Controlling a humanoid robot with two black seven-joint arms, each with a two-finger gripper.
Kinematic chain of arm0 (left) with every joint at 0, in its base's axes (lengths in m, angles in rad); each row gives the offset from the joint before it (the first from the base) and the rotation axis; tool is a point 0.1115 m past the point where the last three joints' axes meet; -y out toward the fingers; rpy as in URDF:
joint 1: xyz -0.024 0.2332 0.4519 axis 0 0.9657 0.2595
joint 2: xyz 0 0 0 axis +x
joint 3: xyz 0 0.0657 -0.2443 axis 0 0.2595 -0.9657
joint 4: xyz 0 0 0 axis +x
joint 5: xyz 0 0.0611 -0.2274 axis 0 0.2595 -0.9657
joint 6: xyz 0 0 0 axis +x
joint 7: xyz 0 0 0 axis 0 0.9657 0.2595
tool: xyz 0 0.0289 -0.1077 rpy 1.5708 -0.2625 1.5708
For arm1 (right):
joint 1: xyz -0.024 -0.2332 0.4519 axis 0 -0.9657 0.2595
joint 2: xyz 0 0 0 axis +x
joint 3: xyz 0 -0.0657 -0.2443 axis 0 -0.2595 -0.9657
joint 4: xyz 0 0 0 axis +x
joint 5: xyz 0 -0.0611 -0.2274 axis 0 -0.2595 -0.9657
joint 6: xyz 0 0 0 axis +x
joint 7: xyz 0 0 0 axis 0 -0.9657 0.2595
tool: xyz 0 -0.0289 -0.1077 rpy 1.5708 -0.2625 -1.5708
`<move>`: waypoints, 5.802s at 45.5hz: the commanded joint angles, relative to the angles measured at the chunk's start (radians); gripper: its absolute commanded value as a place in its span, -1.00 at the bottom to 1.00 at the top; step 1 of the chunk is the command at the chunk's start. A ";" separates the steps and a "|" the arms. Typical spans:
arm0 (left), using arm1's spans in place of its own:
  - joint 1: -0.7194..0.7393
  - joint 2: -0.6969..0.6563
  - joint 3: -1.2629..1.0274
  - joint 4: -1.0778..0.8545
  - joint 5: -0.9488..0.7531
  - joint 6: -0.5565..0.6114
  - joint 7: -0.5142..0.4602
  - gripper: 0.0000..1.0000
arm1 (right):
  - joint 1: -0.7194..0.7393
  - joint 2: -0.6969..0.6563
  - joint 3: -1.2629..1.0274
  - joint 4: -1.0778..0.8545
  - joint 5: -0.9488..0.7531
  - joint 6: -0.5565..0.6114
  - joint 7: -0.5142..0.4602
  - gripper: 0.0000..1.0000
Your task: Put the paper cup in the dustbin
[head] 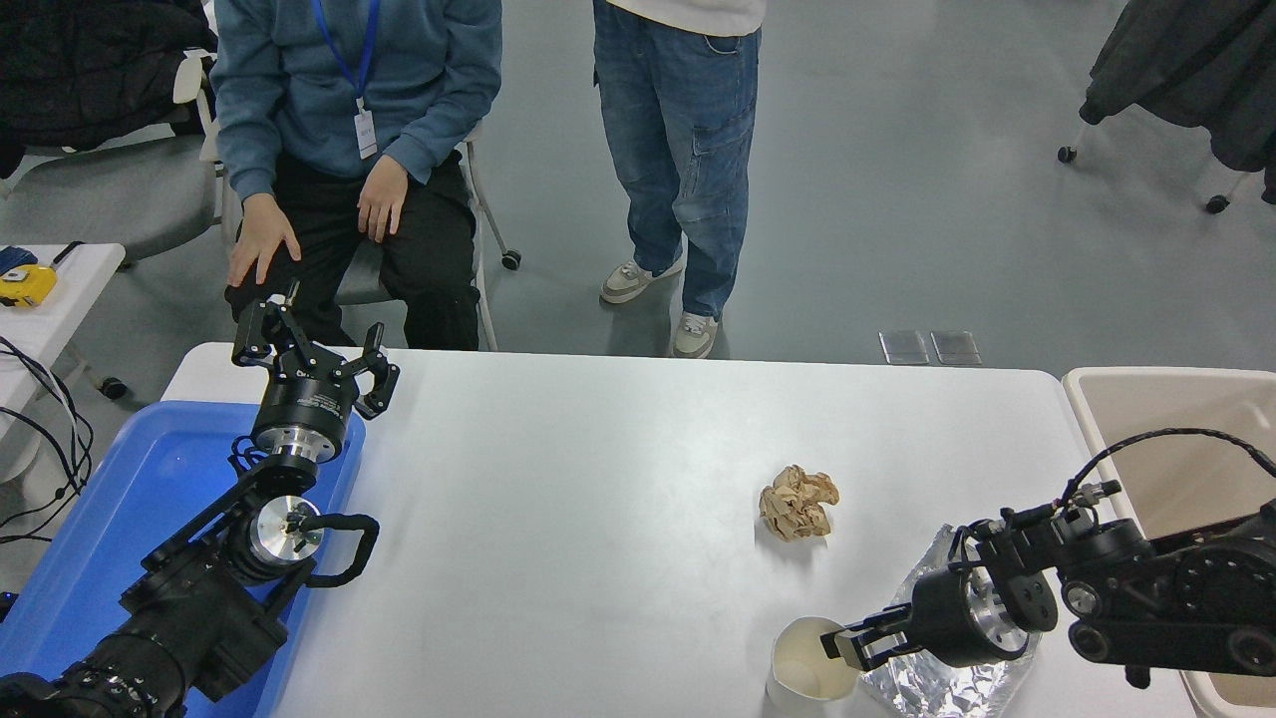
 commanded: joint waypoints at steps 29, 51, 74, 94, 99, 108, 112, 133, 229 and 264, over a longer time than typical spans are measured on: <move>0.000 0.000 0.000 -0.002 0.000 0.000 0.002 1.00 | 0.271 -0.225 0.008 0.149 0.123 0.113 0.085 -1.00; 0.000 0.000 0.000 -0.002 0.000 0.000 0.002 1.00 | 0.412 -0.514 0.373 0.167 0.149 0.547 0.080 -1.00; 0.000 0.000 0.000 -0.002 0.000 0.000 0.000 1.00 | 0.388 -0.595 0.434 0.127 0.149 0.556 0.076 -1.00; 0.000 0.000 0.000 -0.002 0.000 0.000 0.000 1.00 | 0.242 -0.669 0.436 -0.121 0.402 0.380 0.114 -1.00; 0.000 0.000 0.000 -0.002 0.000 0.000 0.000 1.00 | 0.167 -0.676 0.436 -0.199 0.538 0.329 0.143 -1.00; 0.000 0.000 0.001 -0.002 -0.001 0.000 0.000 1.00 | 0.053 -0.659 0.434 -0.354 0.687 0.293 0.201 -1.00; 0.000 0.000 0.000 -0.002 0.000 0.000 0.000 1.00 | -0.009 -0.646 0.434 -0.420 0.773 0.286 0.217 -1.00; 0.000 0.000 0.000 -0.002 0.000 0.000 0.000 1.00 | -0.470 -0.367 0.486 -0.843 1.273 0.210 0.249 -1.00; 0.000 0.002 0.000 -0.002 0.000 0.000 0.000 1.00 | -0.625 0.247 0.980 -1.480 1.290 -0.074 0.054 1.00; 0.002 0.002 0.000 0.002 -0.002 0.000 -0.002 1.00 | -0.605 0.227 1.080 -1.480 1.298 -0.068 0.056 1.00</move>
